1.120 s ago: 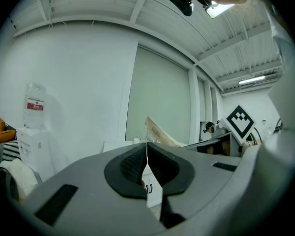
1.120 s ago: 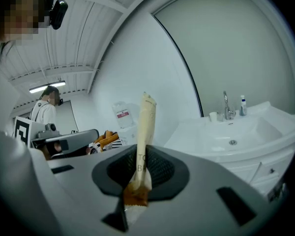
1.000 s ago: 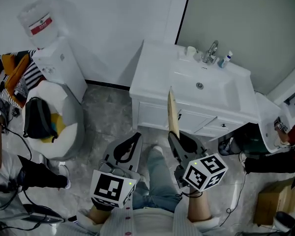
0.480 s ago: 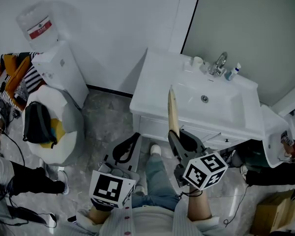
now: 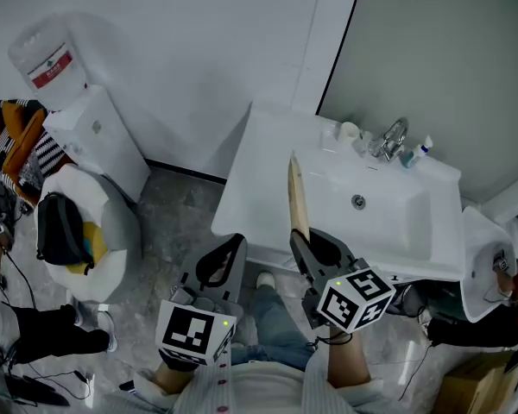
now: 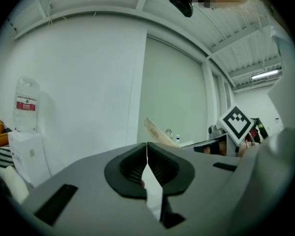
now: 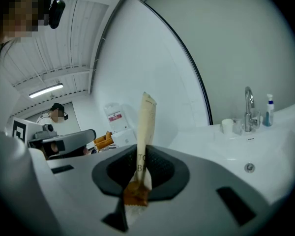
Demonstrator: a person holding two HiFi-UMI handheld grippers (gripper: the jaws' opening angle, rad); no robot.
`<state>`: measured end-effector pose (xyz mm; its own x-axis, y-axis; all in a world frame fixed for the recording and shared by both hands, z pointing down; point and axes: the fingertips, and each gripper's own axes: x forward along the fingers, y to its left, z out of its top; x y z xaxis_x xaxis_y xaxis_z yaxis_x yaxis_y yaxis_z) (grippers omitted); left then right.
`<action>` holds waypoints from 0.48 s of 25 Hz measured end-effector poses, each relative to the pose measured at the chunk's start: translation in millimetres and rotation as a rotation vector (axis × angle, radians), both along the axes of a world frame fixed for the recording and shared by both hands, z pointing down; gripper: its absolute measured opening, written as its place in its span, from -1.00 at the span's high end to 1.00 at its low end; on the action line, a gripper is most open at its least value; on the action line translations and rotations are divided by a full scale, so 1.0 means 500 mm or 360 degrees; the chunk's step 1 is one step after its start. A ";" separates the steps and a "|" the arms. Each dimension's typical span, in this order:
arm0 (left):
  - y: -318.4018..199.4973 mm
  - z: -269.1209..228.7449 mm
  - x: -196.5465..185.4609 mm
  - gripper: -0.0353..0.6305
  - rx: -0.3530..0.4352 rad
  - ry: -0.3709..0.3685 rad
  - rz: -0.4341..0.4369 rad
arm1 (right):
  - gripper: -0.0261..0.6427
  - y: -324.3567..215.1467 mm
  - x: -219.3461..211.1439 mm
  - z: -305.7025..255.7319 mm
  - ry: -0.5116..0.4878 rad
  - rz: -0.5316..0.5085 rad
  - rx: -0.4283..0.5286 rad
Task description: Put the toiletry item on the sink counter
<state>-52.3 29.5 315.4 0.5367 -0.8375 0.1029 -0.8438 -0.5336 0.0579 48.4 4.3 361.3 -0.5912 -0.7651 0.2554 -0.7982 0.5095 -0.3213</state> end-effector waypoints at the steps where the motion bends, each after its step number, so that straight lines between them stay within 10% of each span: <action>1: -0.023 -0.004 0.009 0.84 0.0000 0.0003 -0.0002 | 0.75 -0.023 0.007 -0.002 -0.0001 -0.0006 -0.0005; 12: -0.235 -0.028 0.090 0.84 0.0007 0.0009 -0.0067 | 0.75 -0.238 0.069 -0.016 0.0013 -0.0111 -0.0028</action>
<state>-7.2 -88.2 301.6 0.5013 -0.8599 0.0962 -0.8652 -0.4977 0.0604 82.7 -114.7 353.4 -0.6409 -0.7172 0.2737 -0.7635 0.5584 -0.3244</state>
